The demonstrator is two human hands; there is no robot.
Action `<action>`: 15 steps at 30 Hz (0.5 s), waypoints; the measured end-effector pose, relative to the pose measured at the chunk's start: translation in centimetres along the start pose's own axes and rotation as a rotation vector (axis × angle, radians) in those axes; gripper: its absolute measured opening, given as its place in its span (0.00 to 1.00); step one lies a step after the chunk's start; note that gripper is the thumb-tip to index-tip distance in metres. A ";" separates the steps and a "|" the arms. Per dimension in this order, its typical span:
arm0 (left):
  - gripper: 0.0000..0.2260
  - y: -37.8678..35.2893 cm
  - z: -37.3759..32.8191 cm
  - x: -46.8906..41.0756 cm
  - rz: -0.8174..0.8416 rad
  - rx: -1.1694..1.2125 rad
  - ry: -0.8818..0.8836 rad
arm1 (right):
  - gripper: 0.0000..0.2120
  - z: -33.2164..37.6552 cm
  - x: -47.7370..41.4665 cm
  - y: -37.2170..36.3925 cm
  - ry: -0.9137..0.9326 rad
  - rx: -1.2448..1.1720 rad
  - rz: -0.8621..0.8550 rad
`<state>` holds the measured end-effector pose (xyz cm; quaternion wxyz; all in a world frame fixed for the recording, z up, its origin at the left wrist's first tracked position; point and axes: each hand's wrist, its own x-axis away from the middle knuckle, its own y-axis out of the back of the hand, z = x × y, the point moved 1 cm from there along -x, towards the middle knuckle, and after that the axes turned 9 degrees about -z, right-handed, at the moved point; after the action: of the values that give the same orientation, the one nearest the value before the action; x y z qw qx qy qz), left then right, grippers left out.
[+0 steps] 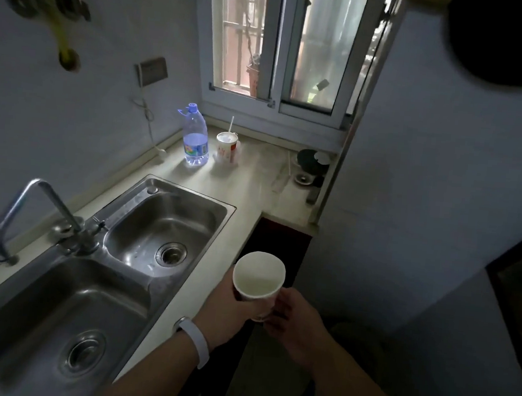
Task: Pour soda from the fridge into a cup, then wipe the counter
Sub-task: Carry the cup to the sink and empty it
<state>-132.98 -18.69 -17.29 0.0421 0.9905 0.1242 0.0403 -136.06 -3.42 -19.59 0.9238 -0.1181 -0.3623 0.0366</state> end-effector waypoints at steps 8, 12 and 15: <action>0.27 3.4 -2.8 -11.5 -0.043 0.032 -0.030 | 0.13 7.8 -6.9 -7.0 0.032 0.038 0.009; 0.29 5.4 -4.1 -15.2 -0.078 0.043 -0.048 | 0.10 11.1 -9.1 -9.9 0.067 0.091 0.058; 0.28 6.7 -4.5 -17.7 -0.130 0.065 -0.038 | 0.10 12.9 -11.1 -12.0 0.076 0.118 0.112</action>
<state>-148.84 -29.28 -13.40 0.0149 0.9818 0.1888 0.0149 -153.15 -14.27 -14.80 0.9387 -0.0848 -0.3172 0.1049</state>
